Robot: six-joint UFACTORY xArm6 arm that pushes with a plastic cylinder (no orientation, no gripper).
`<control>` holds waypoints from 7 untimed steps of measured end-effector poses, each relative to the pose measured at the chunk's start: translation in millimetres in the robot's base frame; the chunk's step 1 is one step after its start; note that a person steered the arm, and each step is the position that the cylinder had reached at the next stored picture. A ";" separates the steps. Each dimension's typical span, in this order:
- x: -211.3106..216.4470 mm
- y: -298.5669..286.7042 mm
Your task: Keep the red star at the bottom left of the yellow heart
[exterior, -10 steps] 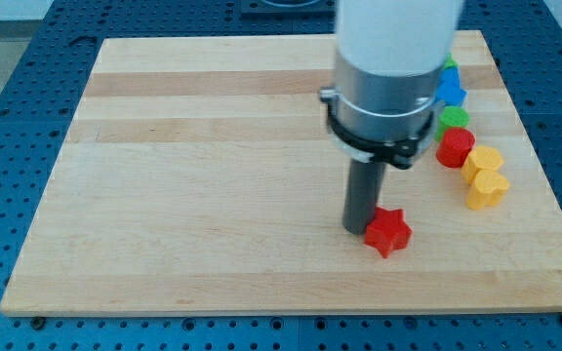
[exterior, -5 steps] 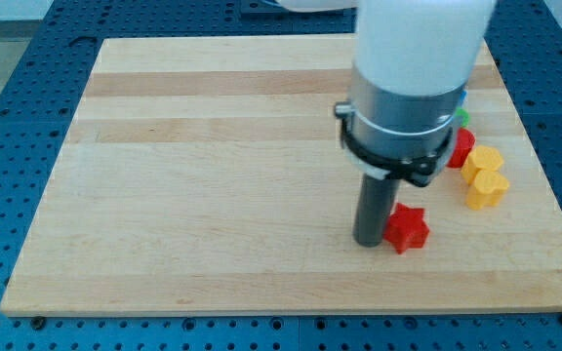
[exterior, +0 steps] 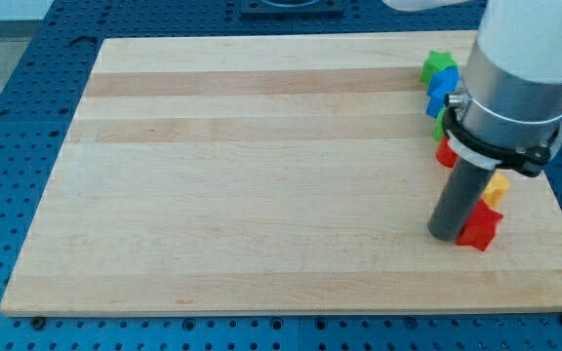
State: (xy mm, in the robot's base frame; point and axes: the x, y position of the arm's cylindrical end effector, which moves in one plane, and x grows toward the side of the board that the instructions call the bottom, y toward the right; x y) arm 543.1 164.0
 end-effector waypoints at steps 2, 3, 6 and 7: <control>36.7 5.5; 58.7 17.5; 34.4 41.6; 30.2 41.6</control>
